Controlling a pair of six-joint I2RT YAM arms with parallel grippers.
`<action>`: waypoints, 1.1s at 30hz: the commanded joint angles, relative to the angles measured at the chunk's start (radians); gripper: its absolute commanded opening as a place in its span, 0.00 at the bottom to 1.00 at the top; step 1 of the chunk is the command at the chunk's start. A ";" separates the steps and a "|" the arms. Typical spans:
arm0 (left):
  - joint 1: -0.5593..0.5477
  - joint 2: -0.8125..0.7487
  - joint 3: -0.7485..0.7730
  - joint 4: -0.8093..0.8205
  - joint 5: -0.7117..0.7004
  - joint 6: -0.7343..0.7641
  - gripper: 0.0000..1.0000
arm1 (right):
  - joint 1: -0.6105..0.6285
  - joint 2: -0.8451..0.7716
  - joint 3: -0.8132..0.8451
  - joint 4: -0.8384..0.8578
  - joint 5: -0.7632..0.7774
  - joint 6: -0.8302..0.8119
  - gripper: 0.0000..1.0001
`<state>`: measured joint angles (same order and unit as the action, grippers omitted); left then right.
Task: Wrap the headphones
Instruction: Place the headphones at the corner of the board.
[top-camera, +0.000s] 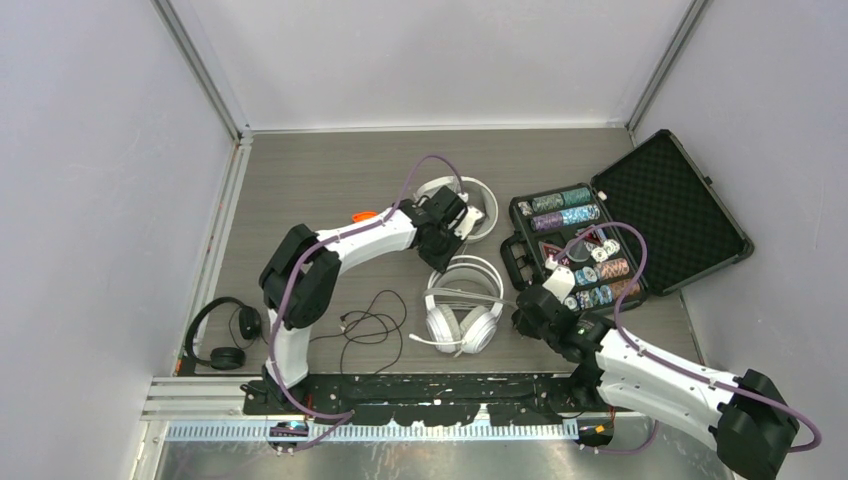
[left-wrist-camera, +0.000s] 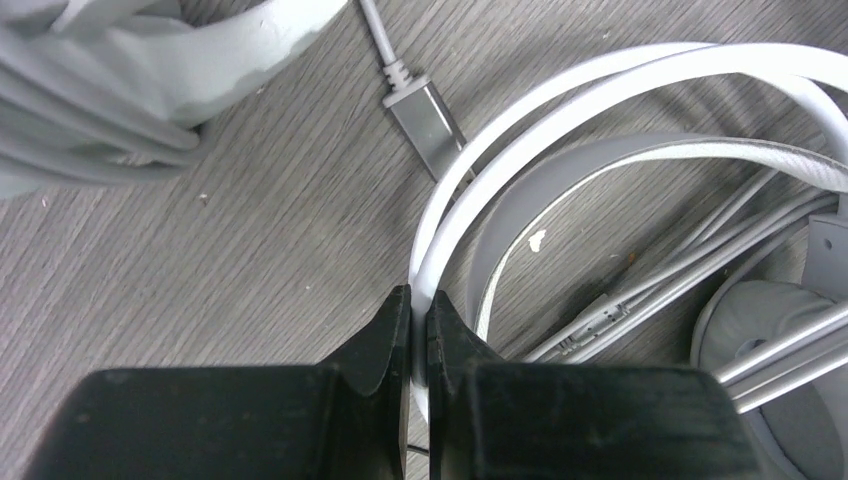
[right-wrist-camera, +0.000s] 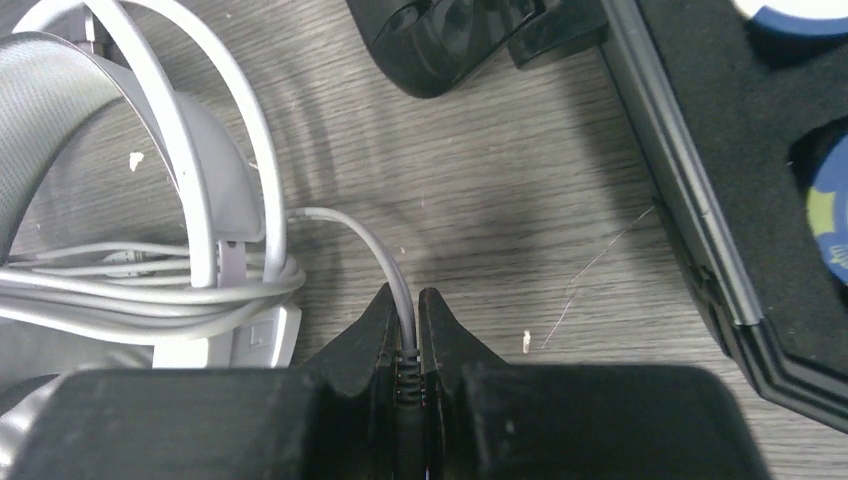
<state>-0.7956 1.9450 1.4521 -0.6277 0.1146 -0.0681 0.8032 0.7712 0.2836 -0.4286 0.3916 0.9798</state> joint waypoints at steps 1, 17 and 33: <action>-0.010 0.032 0.074 -0.037 -0.046 0.008 0.08 | -0.004 0.007 0.042 0.027 0.120 0.011 0.08; -0.011 0.009 0.130 -0.057 -0.029 -0.042 0.40 | -0.004 -0.042 0.115 -0.122 0.156 0.066 0.33; 0.003 -0.300 0.107 -0.033 -0.269 -0.170 1.00 | -0.004 -0.157 0.264 -0.255 0.061 0.021 0.47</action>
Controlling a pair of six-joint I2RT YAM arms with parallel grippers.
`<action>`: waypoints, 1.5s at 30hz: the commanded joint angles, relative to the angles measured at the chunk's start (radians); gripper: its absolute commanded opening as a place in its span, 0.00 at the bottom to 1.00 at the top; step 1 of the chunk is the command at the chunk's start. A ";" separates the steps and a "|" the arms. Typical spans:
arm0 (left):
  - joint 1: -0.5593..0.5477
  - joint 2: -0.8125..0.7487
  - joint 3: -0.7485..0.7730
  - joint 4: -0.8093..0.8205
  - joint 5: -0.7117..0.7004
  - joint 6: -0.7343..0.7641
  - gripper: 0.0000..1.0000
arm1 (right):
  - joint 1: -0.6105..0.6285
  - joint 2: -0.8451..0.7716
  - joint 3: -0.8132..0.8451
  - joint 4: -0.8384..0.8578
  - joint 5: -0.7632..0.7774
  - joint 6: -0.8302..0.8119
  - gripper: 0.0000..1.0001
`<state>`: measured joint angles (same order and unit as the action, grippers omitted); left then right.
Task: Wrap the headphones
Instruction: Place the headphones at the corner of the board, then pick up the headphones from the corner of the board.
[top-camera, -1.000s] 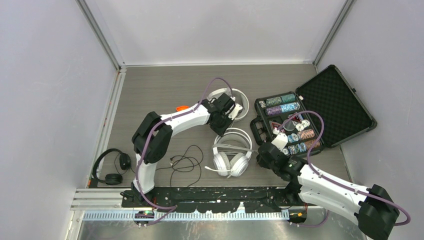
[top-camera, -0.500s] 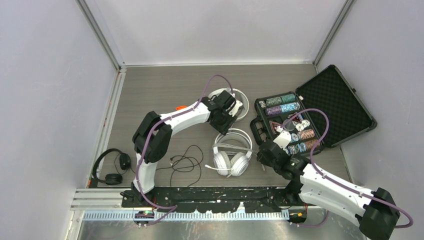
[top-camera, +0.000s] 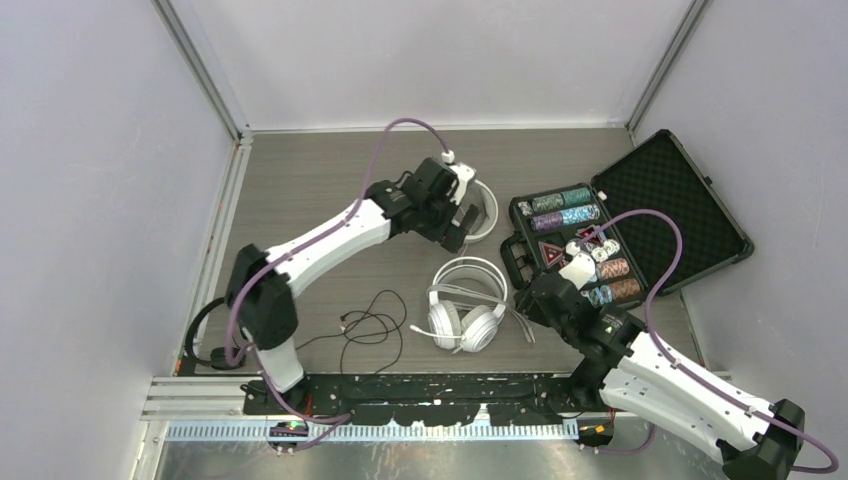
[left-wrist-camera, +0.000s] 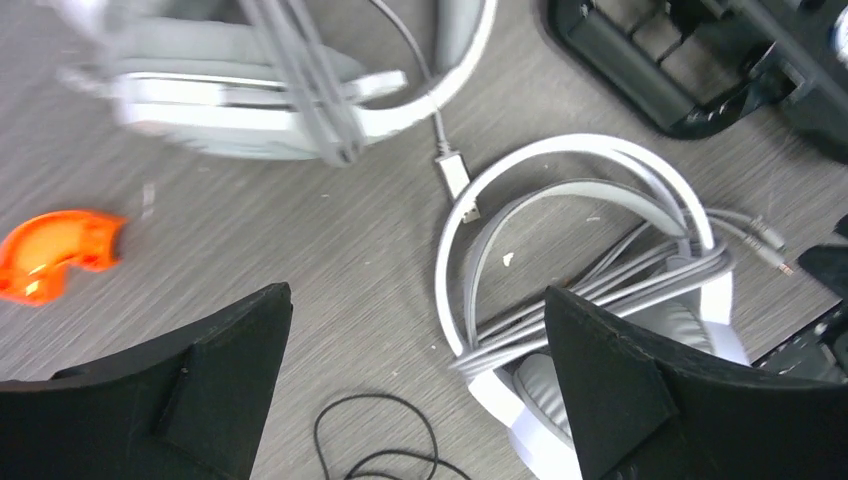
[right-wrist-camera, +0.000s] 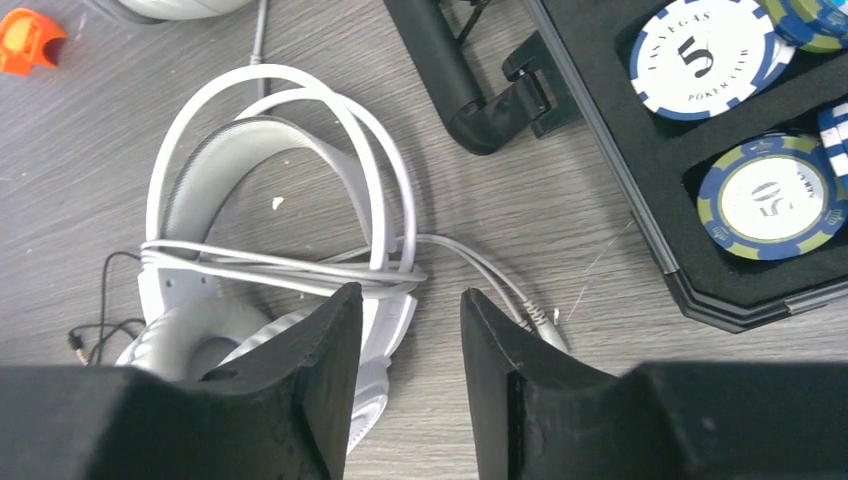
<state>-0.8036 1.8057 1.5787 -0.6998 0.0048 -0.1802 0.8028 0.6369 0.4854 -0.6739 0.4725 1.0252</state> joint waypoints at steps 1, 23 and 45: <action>0.017 -0.199 -0.052 0.055 -0.211 -0.078 1.00 | -0.004 -0.025 0.070 -0.010 -0.025 -0.035 0.50; 0.558 -0.923 -0.671 -0.212 -0.794 -0.538 1.00 | -0.003 -0.012 0.052 0.094 -0.150 -0.089 0.65; 1.014 -0.723 -0.855 -0.173 -0.562 -0.746 0.88 | -0.004 -0.048 0.085 0.057 -0.172 -0.114 0.64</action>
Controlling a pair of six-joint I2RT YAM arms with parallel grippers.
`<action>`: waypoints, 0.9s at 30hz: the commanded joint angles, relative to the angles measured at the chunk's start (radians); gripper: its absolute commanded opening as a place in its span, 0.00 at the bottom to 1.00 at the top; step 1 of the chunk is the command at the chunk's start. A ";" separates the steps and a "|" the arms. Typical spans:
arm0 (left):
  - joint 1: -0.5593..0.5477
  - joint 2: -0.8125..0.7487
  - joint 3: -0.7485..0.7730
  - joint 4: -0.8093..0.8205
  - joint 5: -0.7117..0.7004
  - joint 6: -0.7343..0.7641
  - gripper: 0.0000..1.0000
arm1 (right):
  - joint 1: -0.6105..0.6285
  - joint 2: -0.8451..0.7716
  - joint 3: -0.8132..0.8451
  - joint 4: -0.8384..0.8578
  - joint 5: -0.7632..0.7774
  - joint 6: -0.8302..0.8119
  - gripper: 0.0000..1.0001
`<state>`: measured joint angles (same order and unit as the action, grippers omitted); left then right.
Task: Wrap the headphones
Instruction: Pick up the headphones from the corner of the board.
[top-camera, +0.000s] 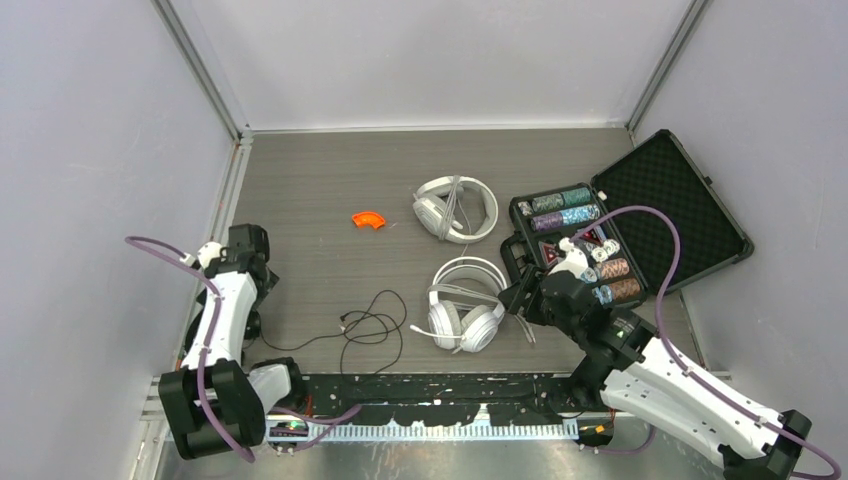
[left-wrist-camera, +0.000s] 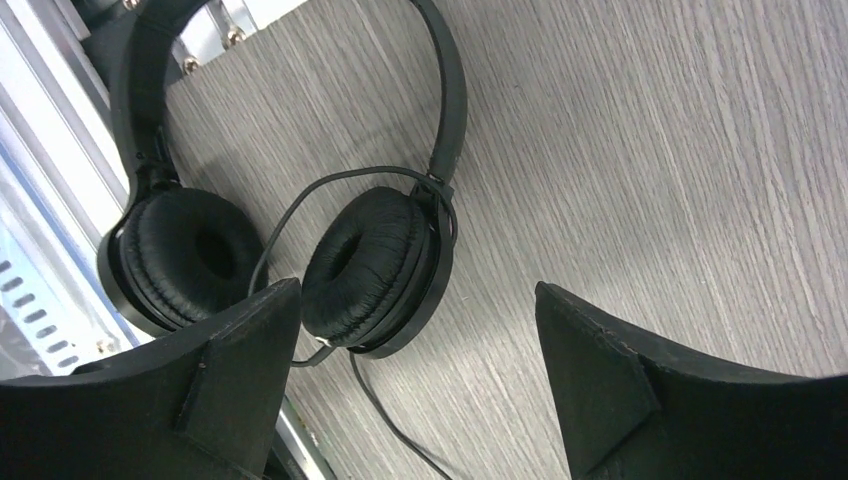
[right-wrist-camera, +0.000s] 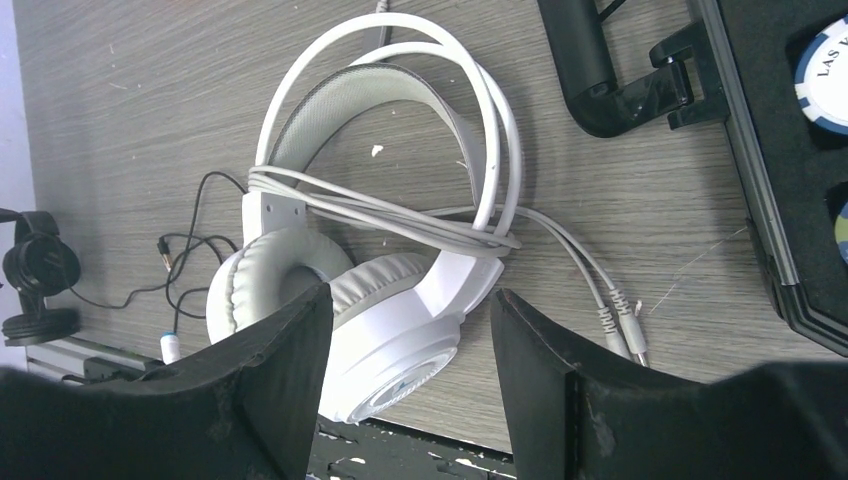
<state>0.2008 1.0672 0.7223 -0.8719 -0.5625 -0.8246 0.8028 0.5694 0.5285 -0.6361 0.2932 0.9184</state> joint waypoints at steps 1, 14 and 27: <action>0.010 0.025 -0.002 -0.005 0.006 -0.120 0.88 | -0.004 0.025 0.040 0.029 0.004 -0.002 0.64; 0.014 0.144 -0.015 -0.041 0.030 -0.238 0.83 | -0.004 0.045 0.035 0.022 0.009 0.024 0.61; 0.011 -0.036 -0.038 0.075 0.414 -0.232 0.32 | -0.004 0.062 0.045 0.042 0.043 0.039 0.61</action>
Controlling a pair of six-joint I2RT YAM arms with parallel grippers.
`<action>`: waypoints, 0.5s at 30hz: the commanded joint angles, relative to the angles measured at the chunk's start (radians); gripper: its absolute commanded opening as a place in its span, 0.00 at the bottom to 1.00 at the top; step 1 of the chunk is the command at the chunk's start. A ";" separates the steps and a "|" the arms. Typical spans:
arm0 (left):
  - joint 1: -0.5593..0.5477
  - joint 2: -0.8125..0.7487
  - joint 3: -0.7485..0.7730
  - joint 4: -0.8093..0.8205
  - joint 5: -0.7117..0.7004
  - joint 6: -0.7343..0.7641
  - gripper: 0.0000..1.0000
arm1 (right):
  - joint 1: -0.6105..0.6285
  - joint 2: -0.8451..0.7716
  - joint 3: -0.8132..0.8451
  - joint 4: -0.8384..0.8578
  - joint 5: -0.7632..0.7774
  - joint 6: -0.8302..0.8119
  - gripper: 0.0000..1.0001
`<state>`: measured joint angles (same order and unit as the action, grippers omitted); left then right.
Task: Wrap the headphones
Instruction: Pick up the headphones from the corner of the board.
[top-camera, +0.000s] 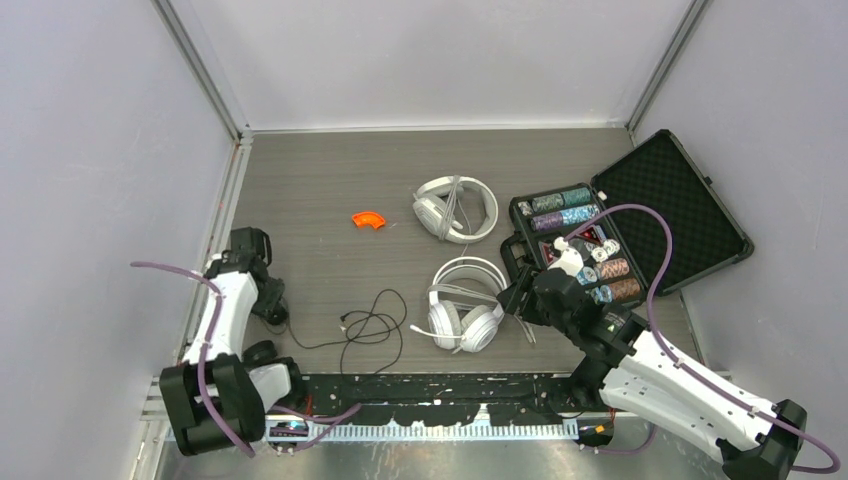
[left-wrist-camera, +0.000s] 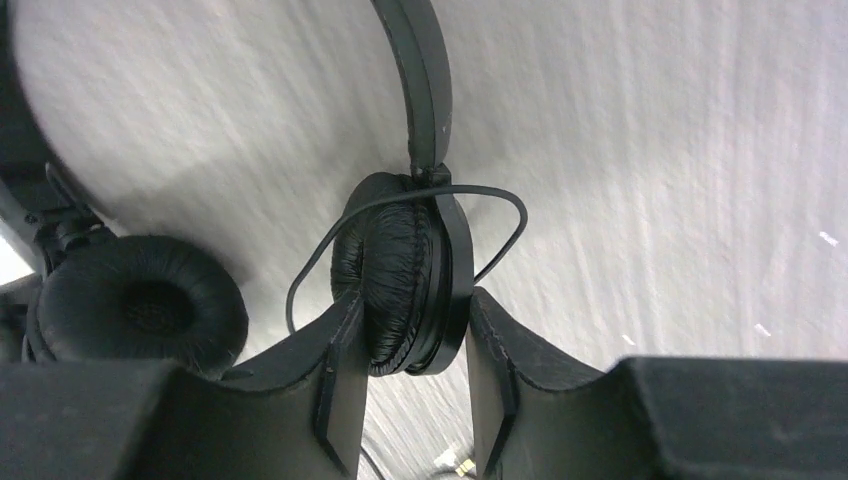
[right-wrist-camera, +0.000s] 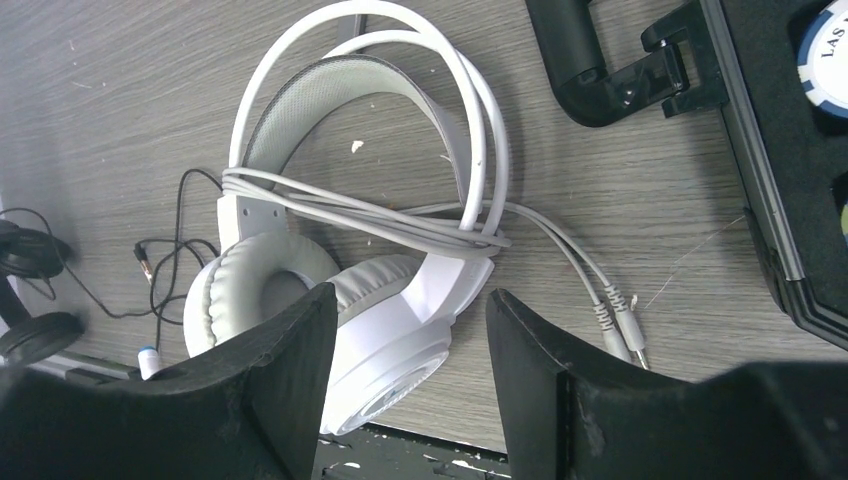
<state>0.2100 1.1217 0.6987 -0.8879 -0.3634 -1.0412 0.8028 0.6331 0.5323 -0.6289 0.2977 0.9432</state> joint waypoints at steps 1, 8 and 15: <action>0.002 -0.125 -0.027 0.111 0.247 -0.014 0.32 | -0.004 -0.002 0.040 0.037 0.040 0.018 0.61; 0.003 -0.329 -0.115 0.252 0.483 0.029 0.26 | -0.003 0.024 0.025 0.122 0.011 0.049 0.60; 0.001 -0.336 -0.134 0.410 0.811 0.061 0.28 | -0.002 0.082 0.054 0.111 -0.035 0.043 0.60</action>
<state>0.2096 0.8127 0.5686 -0.6498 0.1967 -1.0161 0.8028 0.7052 0.5571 -0.5663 0.2806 0.9718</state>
